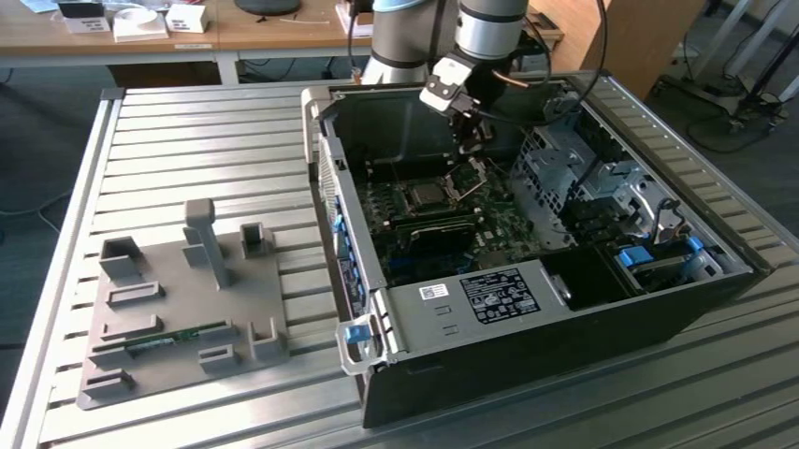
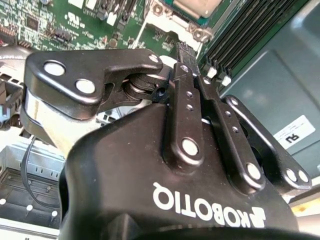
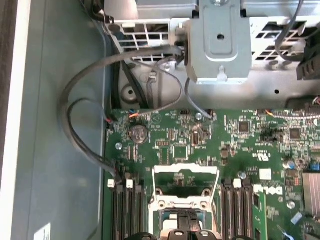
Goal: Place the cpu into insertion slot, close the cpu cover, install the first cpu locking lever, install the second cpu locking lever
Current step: 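Close the cpu cover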
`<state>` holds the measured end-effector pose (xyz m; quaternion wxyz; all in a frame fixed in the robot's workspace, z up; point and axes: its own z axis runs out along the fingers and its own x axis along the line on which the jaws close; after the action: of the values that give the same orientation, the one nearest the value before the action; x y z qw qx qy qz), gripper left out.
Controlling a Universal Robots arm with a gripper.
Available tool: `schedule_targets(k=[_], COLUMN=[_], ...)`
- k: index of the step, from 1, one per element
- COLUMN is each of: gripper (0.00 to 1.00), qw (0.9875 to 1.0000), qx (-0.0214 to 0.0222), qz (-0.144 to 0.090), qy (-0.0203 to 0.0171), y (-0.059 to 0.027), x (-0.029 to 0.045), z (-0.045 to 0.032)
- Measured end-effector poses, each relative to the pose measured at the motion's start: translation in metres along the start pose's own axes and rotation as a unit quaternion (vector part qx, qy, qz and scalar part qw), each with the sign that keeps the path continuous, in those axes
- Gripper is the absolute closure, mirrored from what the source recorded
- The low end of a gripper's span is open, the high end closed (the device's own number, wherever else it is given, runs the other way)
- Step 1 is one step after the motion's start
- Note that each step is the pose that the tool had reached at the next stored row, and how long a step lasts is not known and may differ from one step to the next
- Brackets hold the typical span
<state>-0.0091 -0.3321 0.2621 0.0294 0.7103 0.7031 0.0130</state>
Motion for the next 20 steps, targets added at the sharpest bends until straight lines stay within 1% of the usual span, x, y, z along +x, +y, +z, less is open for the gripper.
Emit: schedule_targets(k=[5,13,20], gripper=[0.90,0.90,0.90], qw=[1.0000,1.0000,1.0000], qx=[0.0000,0.0000,-0.0001], qz=[0.000,0.000,0.000], qy=[-0.0008,-0.0026,-0.0050], y=[0.0070,0.0154,0.0231], x=[0.0017,0.0037,0.0052], z=[0.0005,0.0013,0.0020])
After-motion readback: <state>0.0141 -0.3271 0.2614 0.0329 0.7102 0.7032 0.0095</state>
